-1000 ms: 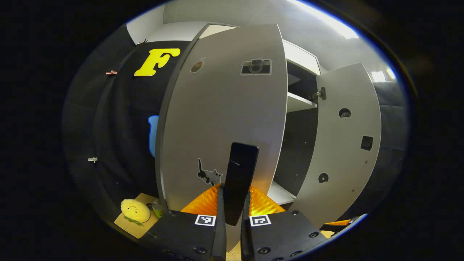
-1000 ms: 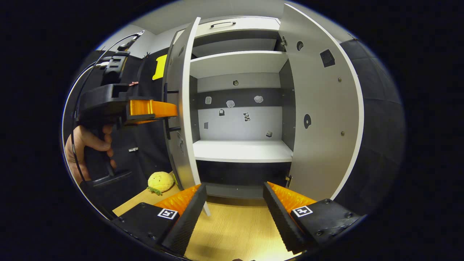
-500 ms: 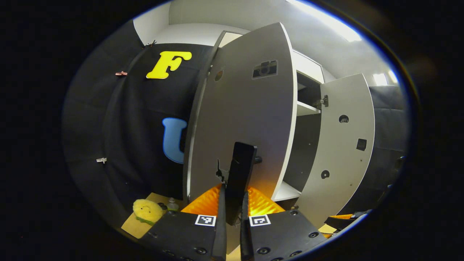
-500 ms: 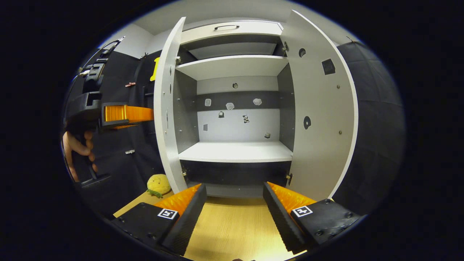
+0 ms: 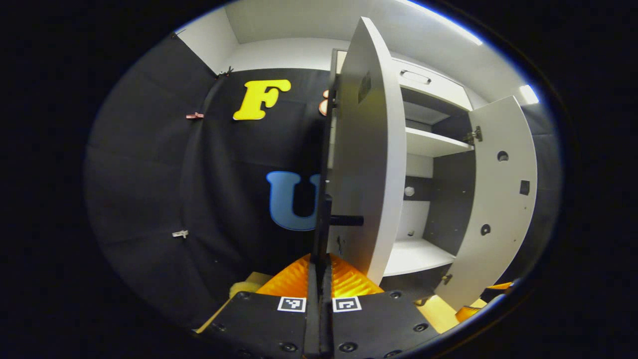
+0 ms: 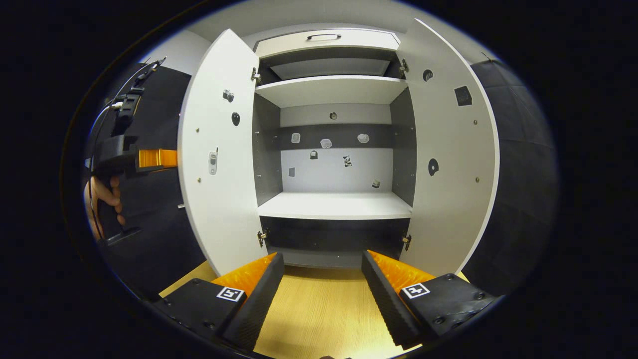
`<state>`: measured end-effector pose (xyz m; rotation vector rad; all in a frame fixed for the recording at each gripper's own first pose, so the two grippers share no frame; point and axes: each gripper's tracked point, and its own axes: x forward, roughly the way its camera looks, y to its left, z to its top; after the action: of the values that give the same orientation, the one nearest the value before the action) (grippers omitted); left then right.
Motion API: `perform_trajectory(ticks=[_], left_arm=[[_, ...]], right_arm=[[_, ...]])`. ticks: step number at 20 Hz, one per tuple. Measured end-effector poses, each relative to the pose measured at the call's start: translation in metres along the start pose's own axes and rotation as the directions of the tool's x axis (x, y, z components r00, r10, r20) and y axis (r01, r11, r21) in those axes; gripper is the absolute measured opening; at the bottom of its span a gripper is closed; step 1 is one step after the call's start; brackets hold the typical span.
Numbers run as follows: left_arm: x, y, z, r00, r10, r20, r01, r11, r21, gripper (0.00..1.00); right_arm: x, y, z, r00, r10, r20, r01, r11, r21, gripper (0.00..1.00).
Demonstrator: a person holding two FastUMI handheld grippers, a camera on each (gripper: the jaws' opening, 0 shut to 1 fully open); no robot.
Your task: Open the right door of the double-door shoe cabinet with the right hand, and open the left door with the left hand.
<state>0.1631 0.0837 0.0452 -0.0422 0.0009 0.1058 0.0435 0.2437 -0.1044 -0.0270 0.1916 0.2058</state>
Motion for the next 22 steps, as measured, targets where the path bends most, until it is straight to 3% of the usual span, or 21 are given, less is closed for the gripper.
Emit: perform_trajectory(ticks=[2, 4, 7, 13, 18, 22], left_arm=[[-0.001, -0.005, -0.001, 0.997, -0.080, -0.010, 0.079, 0.994, -0.080, 0.05], [0.000, -0.005, -0.001, 0.997, -0.083, -0.003, 0.083, 0.993, -0.087, 0.05], [-0.007, -0.003, -0.005, 0.998, -0.054, -0.017, 0.054, 0.999, 0.004, 0.05], [-0.048, -0.005, 0.015, 1.000, 0.012, 0.001, -0.012, 1.000, 0.016, 0.05], [-0.091, -0.036, 0.013, 0.996, 0.088, 0.029, -0.088, 0.996, 0.016, 0.05], [-0.108, -0.085, -0.009, 0.995, 0.098, 0.011, -0.098, 0.995, -0.007, 0.06]], right_arm=[[-0.001, 0.001, 0.000, 1.000, -0.001, -0.004, 0.001, 1.000, -0.005, 0.99], [-0.001, 0.001, -0.002, 1.000, -0.007, -0.019, 0.006, 1.000, -0.012, 0.99], [-0.004, -0.008, 0.003, 1.000, -0.012, -0.019, 0.011, 1.000, -0.017, 1.00], [-0.003, -0.038, 0.006, 1.000, 0.018, -0.017, -0.018, 1.000, 0.021, 0.99], [-0.014, -0.076, 0.019, 0.999, 0.045, 0.009, -0.046, 0.998, 0.035, 0.99], [-0.029, -0.102, 0.026, 0.997, 0.078, 0.024, -0.079, 0.997, 0.022, 0.99]])
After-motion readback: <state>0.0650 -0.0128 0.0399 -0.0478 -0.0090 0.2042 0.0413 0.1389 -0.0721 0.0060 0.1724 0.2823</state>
